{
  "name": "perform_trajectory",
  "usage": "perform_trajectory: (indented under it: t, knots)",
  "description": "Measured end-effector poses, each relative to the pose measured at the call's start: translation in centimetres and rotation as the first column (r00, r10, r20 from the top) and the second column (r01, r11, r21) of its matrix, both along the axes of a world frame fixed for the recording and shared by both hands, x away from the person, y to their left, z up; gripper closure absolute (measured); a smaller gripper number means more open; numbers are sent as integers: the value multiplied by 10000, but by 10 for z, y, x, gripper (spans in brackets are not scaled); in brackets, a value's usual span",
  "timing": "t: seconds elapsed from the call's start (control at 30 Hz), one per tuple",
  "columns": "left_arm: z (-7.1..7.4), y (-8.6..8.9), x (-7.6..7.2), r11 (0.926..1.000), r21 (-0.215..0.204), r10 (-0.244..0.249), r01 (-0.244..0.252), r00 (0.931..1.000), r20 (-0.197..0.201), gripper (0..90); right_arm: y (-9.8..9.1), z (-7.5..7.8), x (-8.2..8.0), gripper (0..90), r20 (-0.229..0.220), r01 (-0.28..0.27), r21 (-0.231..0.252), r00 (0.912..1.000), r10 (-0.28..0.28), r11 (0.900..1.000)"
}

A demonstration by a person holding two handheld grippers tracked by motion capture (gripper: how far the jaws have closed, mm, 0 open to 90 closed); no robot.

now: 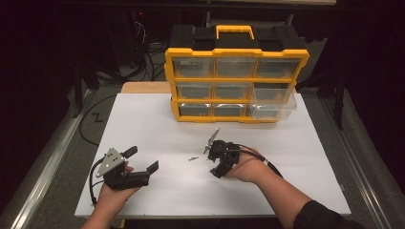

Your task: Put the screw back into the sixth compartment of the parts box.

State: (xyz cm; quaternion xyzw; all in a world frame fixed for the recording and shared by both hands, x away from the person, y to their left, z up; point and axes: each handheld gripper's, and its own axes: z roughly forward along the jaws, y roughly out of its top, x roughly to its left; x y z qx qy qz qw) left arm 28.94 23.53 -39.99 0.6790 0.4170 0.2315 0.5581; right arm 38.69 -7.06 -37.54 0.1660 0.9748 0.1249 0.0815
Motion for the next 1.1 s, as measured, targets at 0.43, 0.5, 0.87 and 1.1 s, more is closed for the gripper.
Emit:
perform_trajectory:
  t: [0.43, 0.5, 0.87, 1.1]
  knots:
    - [0, 0, 0, 10000, -6, -18, 18, 10000, -4, 39, 20, -9, 16, 503, -225, -156, 416, 9996, 166, 9990]
    - [0, 0, 0, 10000, -9, -15, 15, 10000, -4, 39, 24, -11, 18, 510, -274, -143, 503, 9995, 157, 9986]
    - [0, 0, 0, 10000, -16, -31, 30, 10000, -8, 39, 37, -15, 33, 605, -96, -199, 926, 9997, 209, 9955]
    - [0, 0, 0, 10000, -6, -66, 66, 10000, -13, 39, 42, -21, 38, 684, -160, -289, 1174, 9994, 310, 9927]
